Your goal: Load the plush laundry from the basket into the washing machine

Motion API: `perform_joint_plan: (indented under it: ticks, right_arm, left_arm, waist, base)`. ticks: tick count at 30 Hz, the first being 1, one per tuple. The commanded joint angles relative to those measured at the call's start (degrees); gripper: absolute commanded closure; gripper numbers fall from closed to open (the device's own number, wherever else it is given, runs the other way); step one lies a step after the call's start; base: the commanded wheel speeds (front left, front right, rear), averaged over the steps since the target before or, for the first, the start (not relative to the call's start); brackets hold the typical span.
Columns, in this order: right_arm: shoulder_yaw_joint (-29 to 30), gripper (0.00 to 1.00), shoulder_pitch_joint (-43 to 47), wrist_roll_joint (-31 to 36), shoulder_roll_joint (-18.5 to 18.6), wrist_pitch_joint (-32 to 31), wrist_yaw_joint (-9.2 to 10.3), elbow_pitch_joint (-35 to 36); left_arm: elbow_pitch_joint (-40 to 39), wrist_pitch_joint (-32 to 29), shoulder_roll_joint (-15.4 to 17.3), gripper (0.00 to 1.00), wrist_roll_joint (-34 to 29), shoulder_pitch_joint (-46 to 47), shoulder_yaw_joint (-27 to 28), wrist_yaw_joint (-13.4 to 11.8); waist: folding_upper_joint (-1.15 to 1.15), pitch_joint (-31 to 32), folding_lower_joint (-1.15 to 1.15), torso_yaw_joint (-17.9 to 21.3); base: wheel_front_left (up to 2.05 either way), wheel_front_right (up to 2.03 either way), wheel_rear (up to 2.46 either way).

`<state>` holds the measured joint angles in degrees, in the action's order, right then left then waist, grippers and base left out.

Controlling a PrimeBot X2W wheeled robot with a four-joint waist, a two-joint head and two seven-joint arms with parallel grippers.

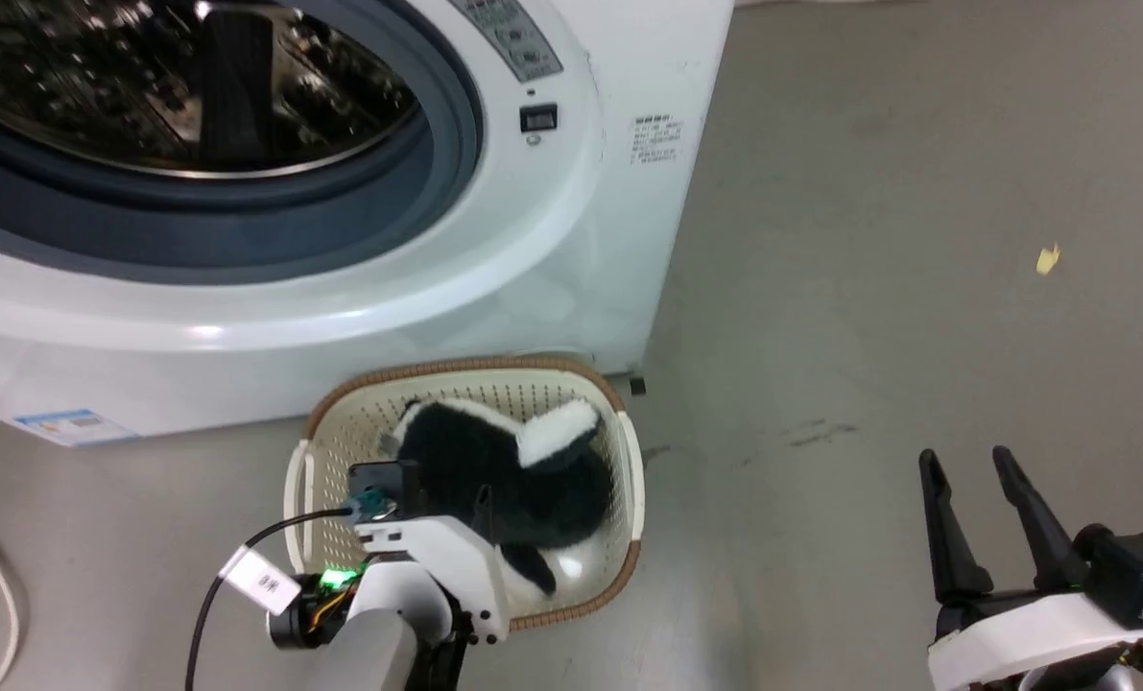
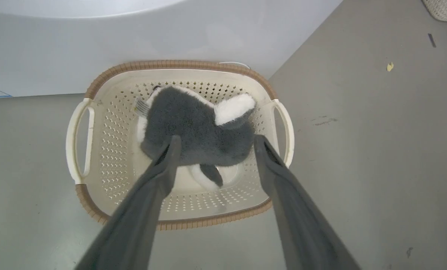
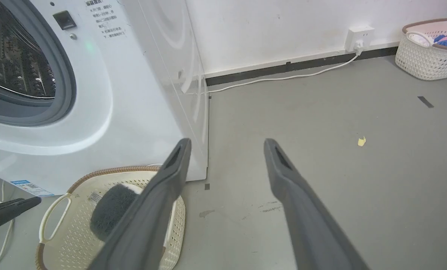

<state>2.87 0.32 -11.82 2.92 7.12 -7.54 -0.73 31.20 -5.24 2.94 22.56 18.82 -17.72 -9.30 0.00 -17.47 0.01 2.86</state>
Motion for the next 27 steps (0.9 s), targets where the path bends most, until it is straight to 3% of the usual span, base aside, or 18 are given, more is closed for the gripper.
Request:
perform_joint_plan:
  ticks: [1, 27]
  right_arm:
    - [0.22, 0.00, -1.21, -0.89, -0.02, 0.50, 0.03, 0.43]
    - [2.48, 0.00, -1.89, -7.57, 1.64, 2.44, 0.04, 5.71]
  left_arm:
    - [1.59, 0.51, 0.41, 0.00, 0.76, 1.96, -1.07, -0.51]
    - [18.04, 7.11, 1.95, 0.00, 9.51, 18.64, -6.97, -3.00]
  waist:
    - [0.00, -1.64, -0.01, 0.09]
    - [0.00, -19.12, -0.01, -1.16]
  base:
    - [0.00, 0.00, 0.00]
    - [0.00, 0.00, 0.00]
